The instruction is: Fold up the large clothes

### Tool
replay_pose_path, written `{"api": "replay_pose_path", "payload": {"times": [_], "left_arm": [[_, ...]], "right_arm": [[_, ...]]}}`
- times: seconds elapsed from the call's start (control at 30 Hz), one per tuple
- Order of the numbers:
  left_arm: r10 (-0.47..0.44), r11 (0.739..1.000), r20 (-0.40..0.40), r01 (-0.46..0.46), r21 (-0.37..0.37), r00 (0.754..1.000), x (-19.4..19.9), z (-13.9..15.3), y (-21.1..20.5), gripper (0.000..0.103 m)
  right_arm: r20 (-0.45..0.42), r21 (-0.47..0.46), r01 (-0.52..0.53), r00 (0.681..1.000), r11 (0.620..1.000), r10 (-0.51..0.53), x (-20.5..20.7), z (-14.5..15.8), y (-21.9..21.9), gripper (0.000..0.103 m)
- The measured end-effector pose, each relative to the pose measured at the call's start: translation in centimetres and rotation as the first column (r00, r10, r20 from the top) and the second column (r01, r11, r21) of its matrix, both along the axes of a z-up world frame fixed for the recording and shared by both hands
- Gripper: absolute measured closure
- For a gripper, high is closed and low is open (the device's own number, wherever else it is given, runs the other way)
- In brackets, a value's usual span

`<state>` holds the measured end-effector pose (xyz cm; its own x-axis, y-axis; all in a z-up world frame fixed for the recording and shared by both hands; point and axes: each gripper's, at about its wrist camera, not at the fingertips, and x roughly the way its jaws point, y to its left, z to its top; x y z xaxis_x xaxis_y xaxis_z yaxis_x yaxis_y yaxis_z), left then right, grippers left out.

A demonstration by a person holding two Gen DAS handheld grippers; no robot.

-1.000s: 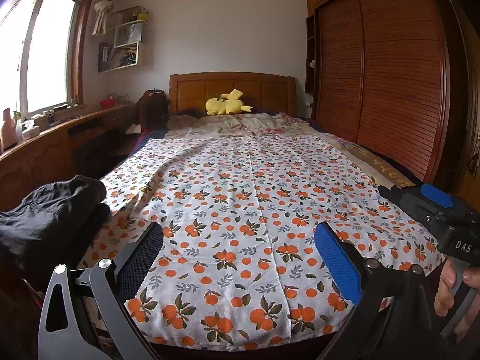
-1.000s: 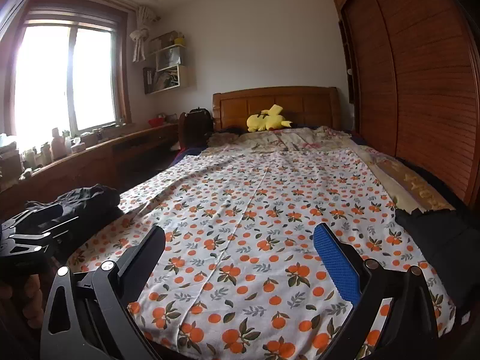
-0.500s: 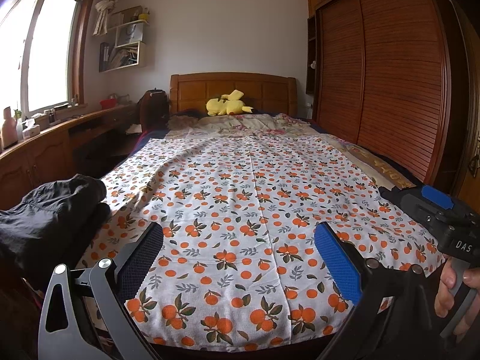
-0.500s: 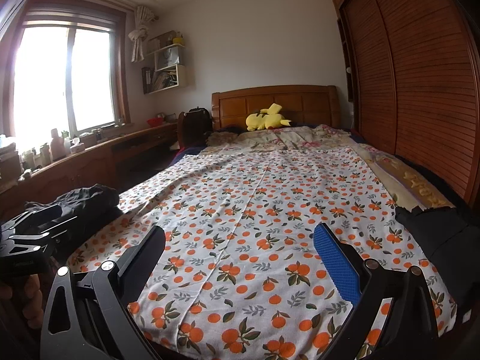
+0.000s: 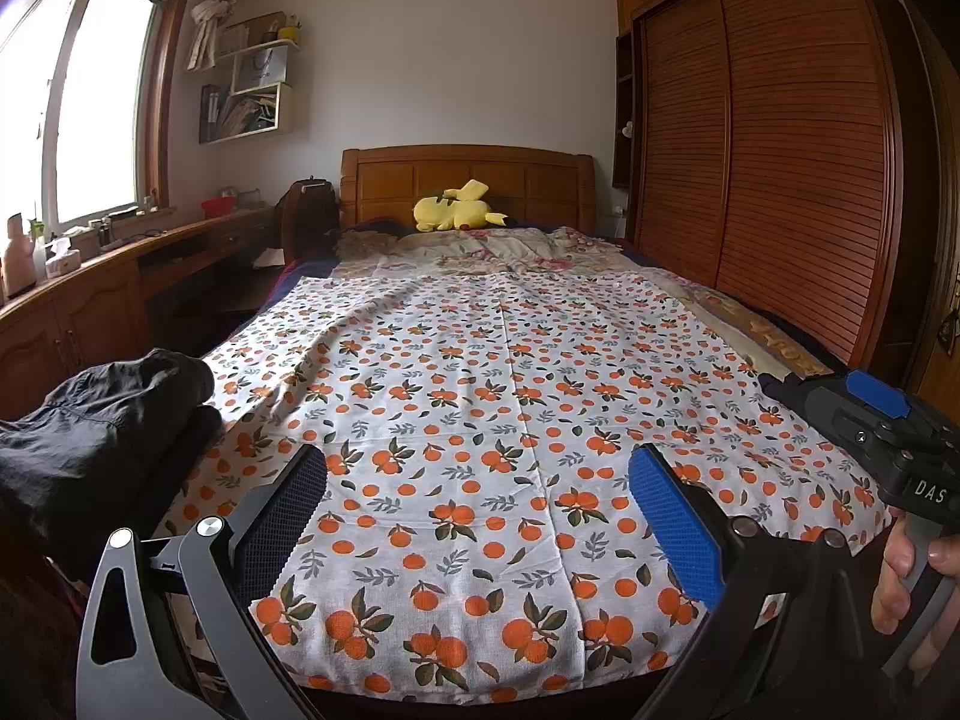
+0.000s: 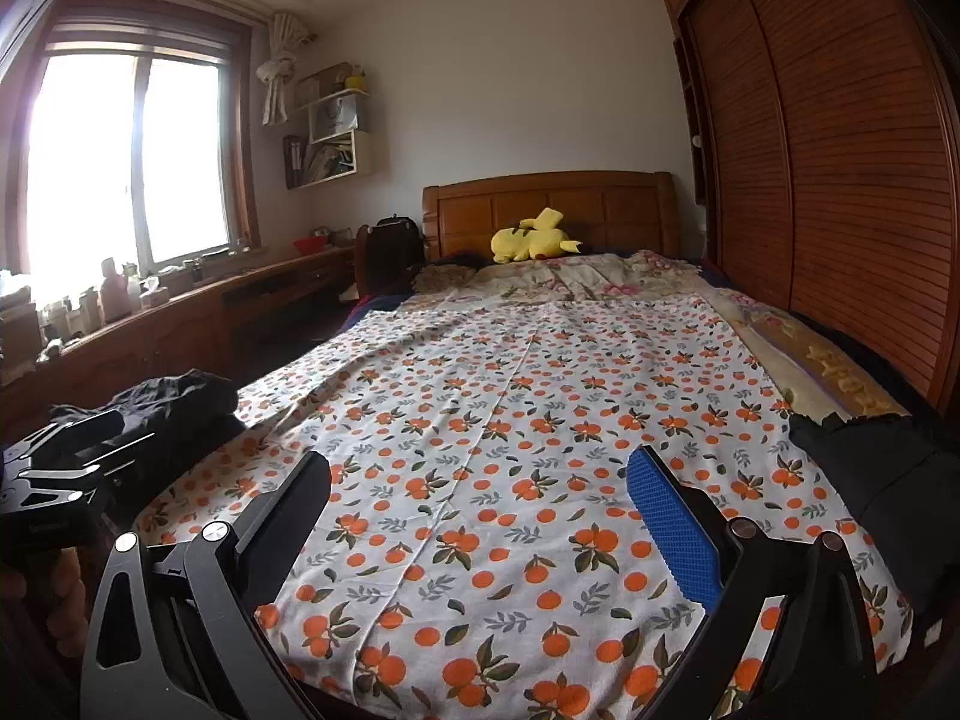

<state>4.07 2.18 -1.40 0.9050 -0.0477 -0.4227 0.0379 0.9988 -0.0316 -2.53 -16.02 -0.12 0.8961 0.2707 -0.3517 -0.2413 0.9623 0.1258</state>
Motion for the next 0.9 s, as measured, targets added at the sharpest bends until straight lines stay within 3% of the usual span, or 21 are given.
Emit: {"api": "replay_pose_path", "payload": {"times": [0.9], "left_arm": [[-0.008, 1.0, 0.015, 0.008, 0.001, 1.0, -0.29, 0.22, -0.09, 0.002]], "right_arm": [[0.004, 0.002, 0.006, 1.0, 1.0, -0.006, -0.25, -0.15, -0.3, 0.008]]}}
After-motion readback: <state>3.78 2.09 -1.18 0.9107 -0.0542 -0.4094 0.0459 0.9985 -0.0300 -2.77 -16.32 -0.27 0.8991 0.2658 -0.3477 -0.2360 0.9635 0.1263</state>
